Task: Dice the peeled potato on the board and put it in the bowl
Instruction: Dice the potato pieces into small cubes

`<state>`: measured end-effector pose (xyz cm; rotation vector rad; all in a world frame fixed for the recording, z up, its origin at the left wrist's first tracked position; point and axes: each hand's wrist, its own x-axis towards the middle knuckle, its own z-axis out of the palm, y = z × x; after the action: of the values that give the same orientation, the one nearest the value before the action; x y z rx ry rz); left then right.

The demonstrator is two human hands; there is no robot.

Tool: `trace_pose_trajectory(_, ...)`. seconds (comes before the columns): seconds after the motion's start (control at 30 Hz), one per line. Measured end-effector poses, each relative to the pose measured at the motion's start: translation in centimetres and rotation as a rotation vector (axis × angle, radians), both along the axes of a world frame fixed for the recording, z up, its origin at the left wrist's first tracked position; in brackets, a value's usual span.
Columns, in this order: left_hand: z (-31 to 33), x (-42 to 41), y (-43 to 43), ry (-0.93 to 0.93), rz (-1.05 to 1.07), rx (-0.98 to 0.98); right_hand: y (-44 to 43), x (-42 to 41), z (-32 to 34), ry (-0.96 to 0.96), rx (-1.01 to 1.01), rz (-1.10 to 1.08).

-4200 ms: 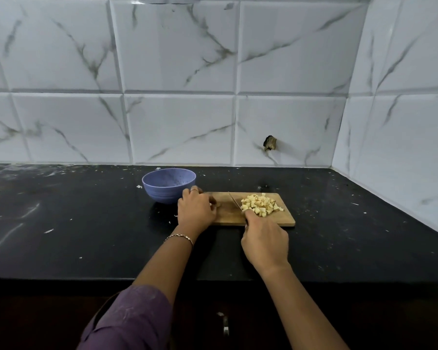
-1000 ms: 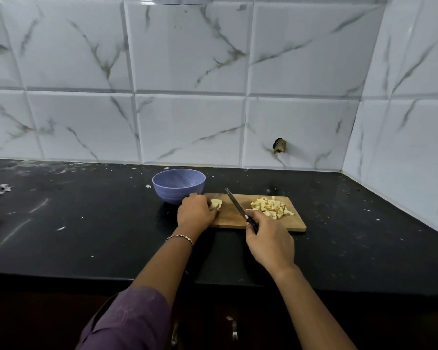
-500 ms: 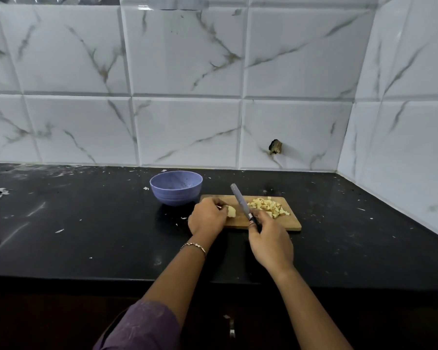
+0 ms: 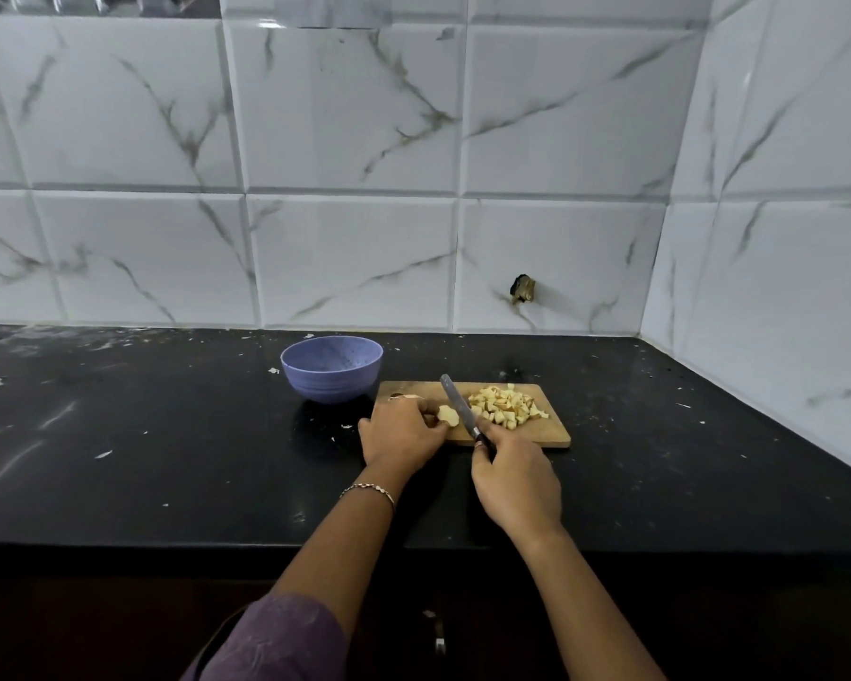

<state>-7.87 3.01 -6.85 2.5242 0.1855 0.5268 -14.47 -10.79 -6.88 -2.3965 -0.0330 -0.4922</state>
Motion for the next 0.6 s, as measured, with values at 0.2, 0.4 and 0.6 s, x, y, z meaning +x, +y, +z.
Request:
trace_pose_trajectory(0.2, -0.4, 0.59, -0.07, -0.024, 0.011, -0.001, 0.33, -0.16, 0.08, -0.035, -0.055, 0.006)
trace_pose_trajectory(0.4, -0.49, 0.77, -0.07, -0.024, 0.004, -0.006, 0.35, -0.3, 0.01, -0.055, -0.09, 0.0)
trace_pose_trajectory(0.6, -0.27, 1.06, 0.14, 0.02, -0.001, -0.004, 0.63, -0.46, 0.13, -0.11, -0.216, 0.011)
